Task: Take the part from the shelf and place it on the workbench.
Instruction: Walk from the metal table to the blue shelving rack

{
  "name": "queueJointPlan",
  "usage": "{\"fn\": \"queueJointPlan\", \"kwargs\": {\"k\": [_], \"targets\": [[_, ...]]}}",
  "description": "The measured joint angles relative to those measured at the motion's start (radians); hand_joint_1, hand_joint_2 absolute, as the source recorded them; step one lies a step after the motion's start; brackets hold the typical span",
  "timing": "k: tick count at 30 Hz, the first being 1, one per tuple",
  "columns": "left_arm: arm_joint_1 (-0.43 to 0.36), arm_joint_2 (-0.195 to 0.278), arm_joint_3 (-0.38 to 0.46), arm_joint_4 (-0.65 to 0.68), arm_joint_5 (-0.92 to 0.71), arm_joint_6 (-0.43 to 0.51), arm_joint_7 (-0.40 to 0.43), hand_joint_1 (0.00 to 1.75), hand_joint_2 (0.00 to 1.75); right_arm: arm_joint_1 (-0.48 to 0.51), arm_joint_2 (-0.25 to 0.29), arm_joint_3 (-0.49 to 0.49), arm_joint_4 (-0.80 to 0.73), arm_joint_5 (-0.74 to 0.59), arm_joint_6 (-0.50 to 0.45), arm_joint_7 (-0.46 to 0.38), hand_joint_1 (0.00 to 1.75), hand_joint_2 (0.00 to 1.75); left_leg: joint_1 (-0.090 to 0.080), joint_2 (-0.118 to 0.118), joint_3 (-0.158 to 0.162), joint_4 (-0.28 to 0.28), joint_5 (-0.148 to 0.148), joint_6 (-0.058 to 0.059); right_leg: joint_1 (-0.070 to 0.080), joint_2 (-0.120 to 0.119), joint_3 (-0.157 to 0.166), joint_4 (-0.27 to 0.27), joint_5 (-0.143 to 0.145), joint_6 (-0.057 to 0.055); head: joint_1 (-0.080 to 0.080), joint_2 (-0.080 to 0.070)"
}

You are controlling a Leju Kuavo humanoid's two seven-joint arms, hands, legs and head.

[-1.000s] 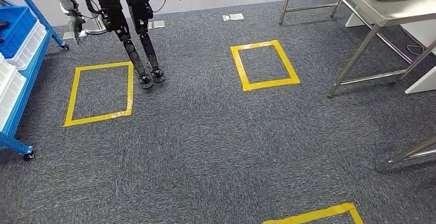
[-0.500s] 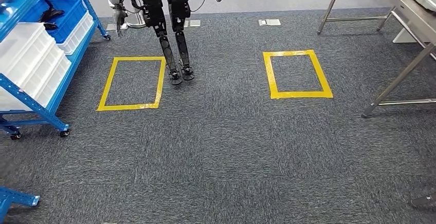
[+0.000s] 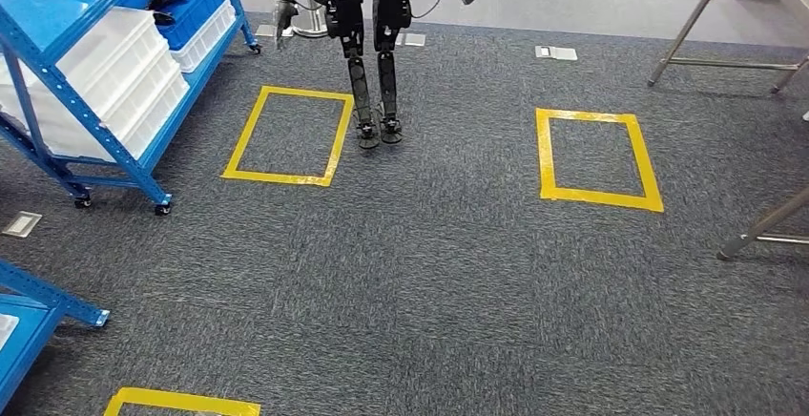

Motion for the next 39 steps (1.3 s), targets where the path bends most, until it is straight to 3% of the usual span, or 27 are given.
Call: {"fn": "queueJointPlan", "kwargs": {"k": [1,3,5,7,8,9,11,12,14,16,18,21,23,27,28,30,32,33,34,36,37,38,39], "targets": [[0.001,0.000,0.000,0.000,0.000,0.000,0.000,0.00,0.00,-0.001,0.000,0.001,0.000,0.000,0.000,0.000,0.00,0.00,0.002,-0.012,0.001,-0.006,0.004,0.006,0.001,-0.007,0.000,0.001,-0.003,0.004,0.000,0.000],[0.002,-0.001,0.000,0.000,0.000,0.000,0.001,0.00,0.00,-0.003,0.000,0.003,0.000,0.000,0.000,0.000,0.00,0.00,0.007,-0.034,0.009,-0.019,0.014,0.018,-0.001,0.023,-0.009,0.033,-0.023,0.008,0.004,0.000],[-0.001,-0.002,0.000,0.000,0.000,0.000,0.002,0.00,0.00,-0.001,-0.001,0.004,0.000,0.000,0.000,-0.001,0.00,0.00,0.011,-0.056,0.012,-0.025,0.020,0.027,-0.006,0.080,-0.056,0.137,-0.071,0.004,0.008,0.000],[-0.003,-0.002,0.000,0.000,-0.001,0.000,0.002,0.00,0.00,0.003,-0.001,0.004,0.000,0.000,0.000,0.000,0.00,0.00,0.011,-0.085,0.010,-0.025,0.021,0.029,-0.010,0.102,-0.116,0.254,-0.111,0.004,0.009,0.000],[-0.002,-0.002,0.000,0.000,-0.001,0.000,0.003,0.00,0.00,0.004,-0.001,0.004,0.000,0.000,0.000,0.000,0.00,0.00,0.011,-0.099,0.010,-0.024,0.021,0.029,-0.012,0.105,-0.130,0.275,-0.111,0.009,0.009,0.000],[-0.001,-0.002,0.000,0.000,-0.003,-0.001,0.004,0.00,0.00,0.004,-0.002,0.004,0.000,-0.001,0.000,0.000,0.00,0.00,0.012,-0.113,0.010,-0.024,0.022,0.028,-0.014,0.107,-0.124,0.255,-0.095,0.018,0.009,0.000],[0.000,-0.003,0.000,0.000,-0.006,-0.002,0.006,0.00,0.00,0.004,-0.003,0.005,0.000,-0.002,0.000,0.000,0.00,0.00,0.013,-0.139,0.011,-0.022,0.022,0.023,-0.023,0.132,-0.071,0.129,-0.035,0.038,0.010,0.000],[-0.001,-0.004,0.000,0.000,-0.008,-0.002,0.007,0.00,0.00,0.003,-0.004,0.005,0.000,-0.003,0.000,0.000,0.00,0.00,0.012,-0.150,0.010,-0.018,0.021,0.018,-0.025,0.149,-0.046,0.068,-0.009,0.041,0.011,0.000],[-0.002,-0.004,0.000,0.000,-0.009,-0.002,0.009,0.00,0.00,0.003,-0.004,0.005,0.000,-0.004,0.000,0.000,0.00,0.00,0.009,-0.167,0.006,-0.015,0.020,0.006,-0.026,0.168,-0.023,0.009,0.014,0.034,0.010,0.000],[0.000,-0.002,0.000,0.000,-0.010,-0.002,0.009,0.00,0.00,0.001,-0.003,0.005,0.000,-0.005,0.000,0.001,0.00,0.00,0.012,-0.181,0.001,-0.016,0.022,-0.004,-0.024,0.152,-0.019,0.006,0.019,0.019,0.008,0.000],[0.003,-0.001,0.000,0.000,-0.010,-0.004,0.009,0.00,0.00,-0.001,-0.001,0.006,0.000,-0.006,-0.001,0.002,0.00,0.00,0.015,-0.154,-0.013,0.008,0.006,-0.013,-0.027,0.134,-0.016,0.003,0.024,0.005,0.006,0.000],[0.000,-0.002,0.000,0.000,-0.011,-0.008,0.011,0.00,0.00,0.002,0.000,0.006,0.000,-0.006,-0.002,0.003,0.00,0.00,0.018,-0.080,-0.087,0.163,-0.082,-0.025,-0.021,0.101,-0.017,0.002,0.024,-0.013,-0.003,0.000],[-0.002,-0.002,0.000,0.000,-0.011,-0.009,0.012,0.00,0.00,0.005,0.000,0.006,0.000,-0.006,-0.003,0.004,0.00,0.00,0.019,-0.071,-0.123,0.235,-0.114,-0.028,-0.018,0.088,-0.018,0.002,0.023,-0.016,-0.003,0.000],[0.000,-0.002,0.000,0.000,-0.011,-0.009,0.013,0.00,0.00,0.005,-0.001,0.006,0.000,-0.006,-0.003,0.004,0.00,0.00,0.019,-0.069,-0.134,0.257,-0.117,-0.028,-0.017,0.080,-0.019,0.002,0.022,-0.017,-0.003,0.000],[0.001,-0.002,0.000,0.000,-0.011,-0.009,0.015,0.00,0.00,0.005,-0.001,0.006,0.000,-0.006,-0.003,0.005,0.00,0.00,0.019,-0.067,-0.128,0.245,-0.101,-0.027,-0.016,0.070,-0.019,0.002,0.021,-0.018,-0.003,0.000],[0.003,-0.002,0.000,0.000,-0.010,-0.009,0.018,0.00,0.00,0.003,-0.001,0.007,0.000,-0.006,-0.003,0.006,0.00,0.00,0.009,-0.026,-0.062,0.117,-0.039,-0.015,-0.007,0.031,-0.013,0.002,0.015,-0.012,-0.002,0.000],[0.005,-0.001,0.000,0.000,-0.009,-0.009,0.019,0.00,0.00,0.000,0.001,0.012,0.000,-0.004,-0.003,0.005,0.00,0.00,0.002,-0.005,0.004,-0.012,0.009,0.006,0.001,-0.006,-0.006,0.002,0.006,0.001,0.000,0.000],[0.008,-0.002,0.000,0.000,-0.008,-0.009,0.018,0.00,0.00,-0.002,0.001,0.014,0.000,-0.003,-0.004,0.005,0.00,0.00,0.003,-0.020,0.007,-0.019,0.014,0.014,0.000,-0.002,-0.006,0.007,0.001,0.006,0.002,0.000],[0.009,-0.002,0.000,0.000,-0.008,-0.009,0.017,0.00,0.00,-0.002,0.000,0.016,0.000,-0.003,-0.004,0.004,0.00,0.00,0.007,-0.030,0.011,-0.028,0.020,0.022,-0.001,0.019,-0.014,0.030,-0.013,0.008,0.003,0.000],[0.006,-0.004,0.001,0.000,-0.008,-0.009,0.015,0.00,0.00,0.000,-0.001,0.016,0.000,-0.002,-0.004,0.003,0.00,0.00,0.011,-0.054,0.014,-0.035,0.027,0.030,-0.008,0.078,-0.064,0.137,-0.061,0.006,0.007,0.000],[0.005,-0.004,0.001,0.000,-0.008,-0.010,0.015,0.00,0.00,0.003,-0.001,0.016,0.000,-0.002,-0.003,0.003,0.00,0.00,0.013,-0.069,0.012,-0.035,0.028,0.033,-0.010,0.095,-0.098,0.204,-0.087,0.006,0.008,0.000],[0.005,-0.004,0.001,0.000,-0.008,-0.010,0.015,0.00,0.00,0.005,-0.002,0.016,0.000,-0.002,-0.003,0.003,0.00,0.00,0.013,-0.085,0.011,-0.035,0.029,0.032,-0.012,0.102,-0.123,0.253,-0.102,0.008,0.009,0.000],[0.007,-0.005,0.001,0.000,-0.008,-0.010,0.015,0.00,0.00,0.007,-0.003,0.016,0.000,-0.003,-0.003,0.003,0.00,0.00,0.013,-0.100,0.011,-0.034,0.029,0.031,-0.014,0.105,-0.132,0.267,-0.100,0.015,0.009,0.000]]}}
